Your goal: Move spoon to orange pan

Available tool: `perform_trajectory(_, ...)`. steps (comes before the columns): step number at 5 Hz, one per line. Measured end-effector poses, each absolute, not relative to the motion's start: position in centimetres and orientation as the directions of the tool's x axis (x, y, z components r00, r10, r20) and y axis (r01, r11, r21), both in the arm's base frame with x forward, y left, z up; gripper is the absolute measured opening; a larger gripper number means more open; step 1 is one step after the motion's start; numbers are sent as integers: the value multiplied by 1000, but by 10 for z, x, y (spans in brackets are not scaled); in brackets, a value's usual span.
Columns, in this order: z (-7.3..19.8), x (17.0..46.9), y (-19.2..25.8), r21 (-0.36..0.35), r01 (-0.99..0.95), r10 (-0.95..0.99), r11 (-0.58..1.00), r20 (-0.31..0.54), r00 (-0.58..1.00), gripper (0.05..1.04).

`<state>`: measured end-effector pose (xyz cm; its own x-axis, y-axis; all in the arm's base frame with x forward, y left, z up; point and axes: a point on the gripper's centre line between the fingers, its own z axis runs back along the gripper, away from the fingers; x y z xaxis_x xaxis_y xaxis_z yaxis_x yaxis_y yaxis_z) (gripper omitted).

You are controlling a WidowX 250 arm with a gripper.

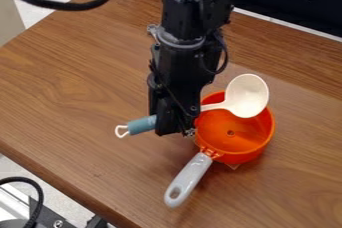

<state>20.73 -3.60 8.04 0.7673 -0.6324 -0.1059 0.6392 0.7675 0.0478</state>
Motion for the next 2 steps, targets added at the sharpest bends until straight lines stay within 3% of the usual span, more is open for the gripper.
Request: perform_trajectory(2,72,203,-44,80,662,-645,745,-167,746,229)
